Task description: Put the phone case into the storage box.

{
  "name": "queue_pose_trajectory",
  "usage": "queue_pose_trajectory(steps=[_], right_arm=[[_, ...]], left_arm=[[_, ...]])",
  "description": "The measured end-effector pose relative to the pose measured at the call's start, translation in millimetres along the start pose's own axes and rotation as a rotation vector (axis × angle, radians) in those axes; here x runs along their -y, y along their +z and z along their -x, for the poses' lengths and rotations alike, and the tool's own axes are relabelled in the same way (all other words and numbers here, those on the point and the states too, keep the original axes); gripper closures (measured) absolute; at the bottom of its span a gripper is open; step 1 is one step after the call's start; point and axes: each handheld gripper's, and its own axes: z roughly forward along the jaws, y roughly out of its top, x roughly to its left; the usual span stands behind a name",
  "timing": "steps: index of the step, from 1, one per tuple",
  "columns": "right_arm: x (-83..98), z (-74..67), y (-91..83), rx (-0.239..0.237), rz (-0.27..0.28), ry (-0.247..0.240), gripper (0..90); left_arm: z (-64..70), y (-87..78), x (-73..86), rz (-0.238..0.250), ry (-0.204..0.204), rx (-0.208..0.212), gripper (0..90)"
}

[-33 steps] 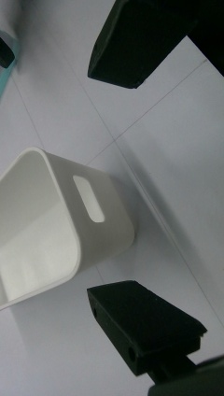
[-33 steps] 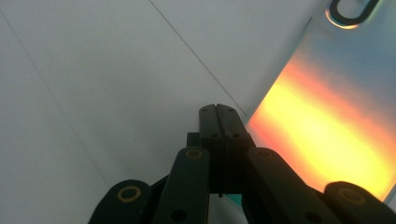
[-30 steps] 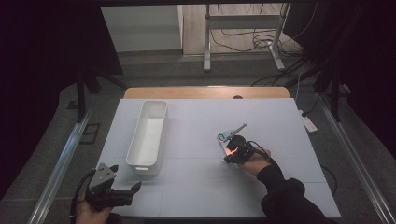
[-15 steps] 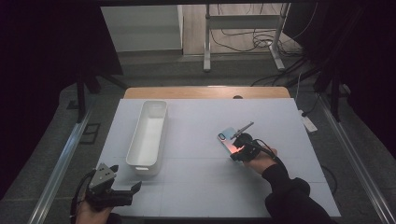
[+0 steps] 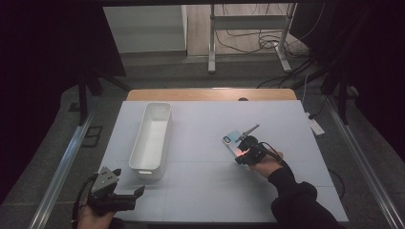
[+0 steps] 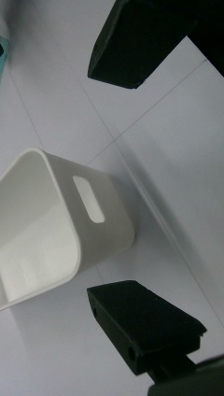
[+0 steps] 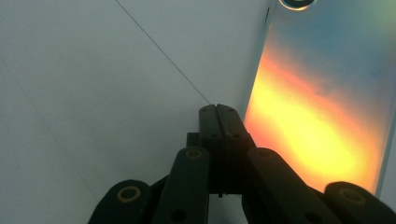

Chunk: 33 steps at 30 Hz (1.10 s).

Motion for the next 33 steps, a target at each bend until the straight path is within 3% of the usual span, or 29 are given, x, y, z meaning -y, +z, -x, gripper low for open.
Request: queue_pose_trajectory(steps=[8,15,21,23,33], right_arm=[[-6.3,-3.3,-6.4,0.016,0.016,-0.004,70.2],[-11.1,0.4,-15.4,0.035,0.059,0.022,51.3],[-15.1,1.9,-16.2,0.061,0.057,0.036,35.9],[-15.6,2.6,-15.9,0.065,0.056,0.035,34.4],[-15.9,13.5,-13.5,0.078,0.082,0.096,10.1]], left_arm=[[0.0,0.2,-0.1,-0.002,0.0,0.0,2.0],[-0.1,0.3,-0.1,-0.003,-0.002,0.0,2.0],[-0.1,0.4,-0.2,-0.004,-0.003,0.0,2.0],[-0.2,0.4,-0.2,-0.003,-0.004,0.0,2.0],[-0.3,0.4,-0.1,-0.003,-0.004,0.001,2.0]])
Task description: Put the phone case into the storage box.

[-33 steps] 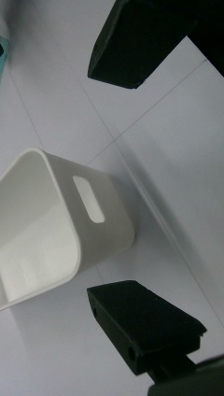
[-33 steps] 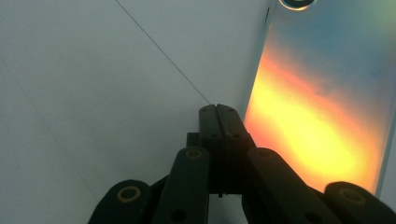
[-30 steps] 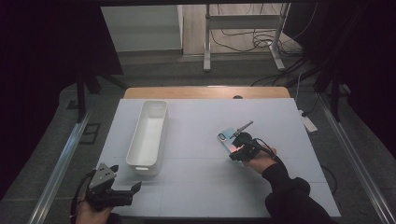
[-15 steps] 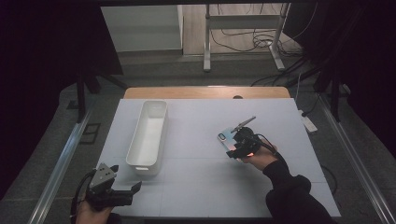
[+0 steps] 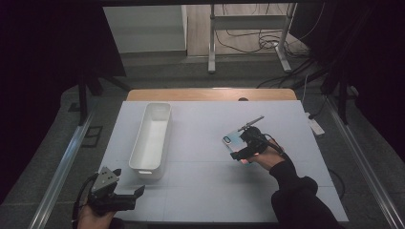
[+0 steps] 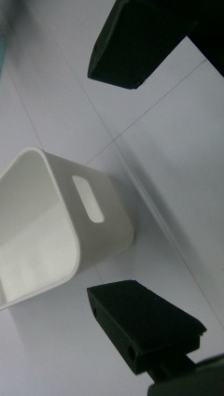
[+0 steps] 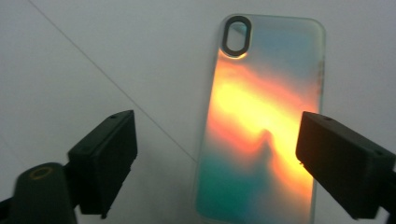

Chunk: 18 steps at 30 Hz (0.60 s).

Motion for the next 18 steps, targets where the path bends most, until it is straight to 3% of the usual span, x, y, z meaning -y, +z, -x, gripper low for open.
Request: queue_pose_trajectory(steps=[7,18], right_arm=[[0.8,9.4,2.8,0.022,-0.004,0.029,0.0],[1.5,17.3,8.2,0.049,-0.038,0.048,0.0]], left_arm=[[-0.1,0.3,-0.2,-0.001,-0.002,0.0,2.1],[-0.2,0.3,-0.1,-0.001,-0.002,0.001,2.1]])
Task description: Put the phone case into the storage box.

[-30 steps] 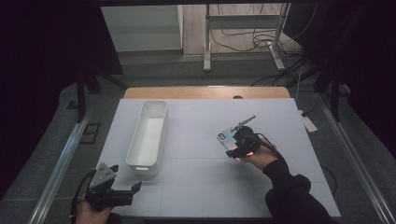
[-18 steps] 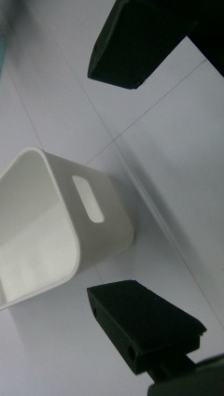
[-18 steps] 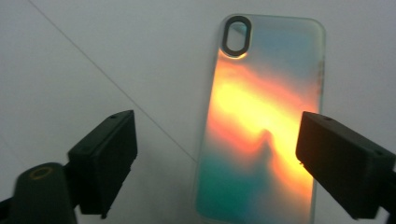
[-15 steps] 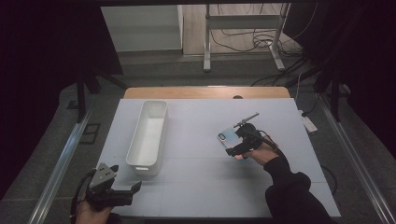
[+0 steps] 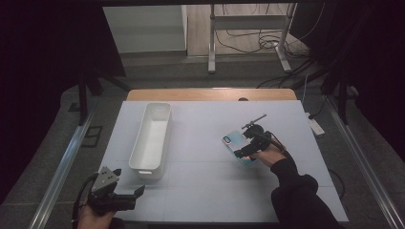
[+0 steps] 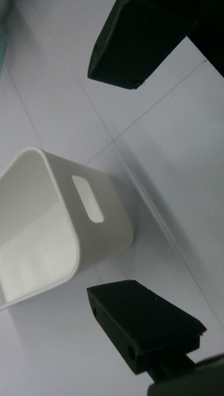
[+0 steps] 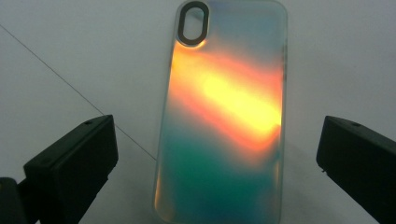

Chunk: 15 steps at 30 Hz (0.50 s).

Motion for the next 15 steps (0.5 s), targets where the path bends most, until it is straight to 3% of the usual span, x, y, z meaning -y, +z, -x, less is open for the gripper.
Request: queue_pose_trajectory(steps=[15], right_arm=[[4.8,-0.8,23.5,0.009,-0.087,-0.009,0.0]], left_arm=[[-0.1,-0.3,0.1,0.001,0.002,0.002,2.1]])
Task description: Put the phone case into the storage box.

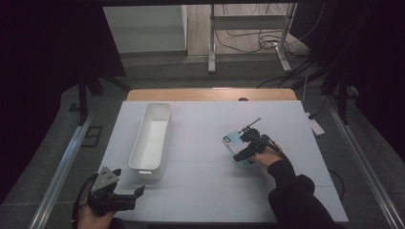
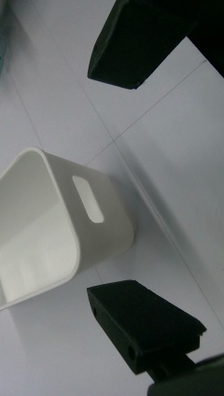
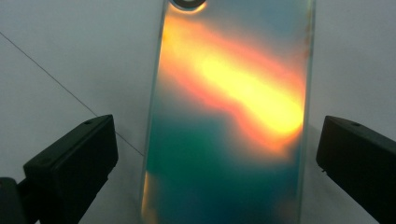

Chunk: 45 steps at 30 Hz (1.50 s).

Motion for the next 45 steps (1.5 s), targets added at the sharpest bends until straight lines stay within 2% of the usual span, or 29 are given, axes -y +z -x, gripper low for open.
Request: queue_pose_trajectory(steps=[5,9,17,23,34,45], right_arm=[[2.0,-1.1,5.5,0.014,-0.013,-0.016,0.0],[3.1,-5.3,7.0,0.046,-0.017,-0.043,0.0],[3.0,-5.0,6.8,0.048,-0.024,-0.038,0.0],[2.9,-5.4,0.3,0.043,-0.025,-0.035,14.3],[3.0,-4.7,-1.1,0.042,-0.024,-0.024,16.5],[4.5,-6.8,-3.8,0.036,-0.004,-0.037,16.7]], left_arm=[[0.1,-0.1,0.0,0.0,0.002,-0.001,2.1],[0.1,-0.1,0.0,0.0,0.002,-0.001,2.1],[0.1,-0.2,0.1,0.001,0.001,-0.001,2.1],[0.2,-0.3,0.1,0.0,0.002,-0.002,2.0],[0.4,-0.5,-0.1,0.001,0.002,-0.005,1.8],[-1.4,-0.8,-0.1,0.004,-0.003,0.028,2.2]])
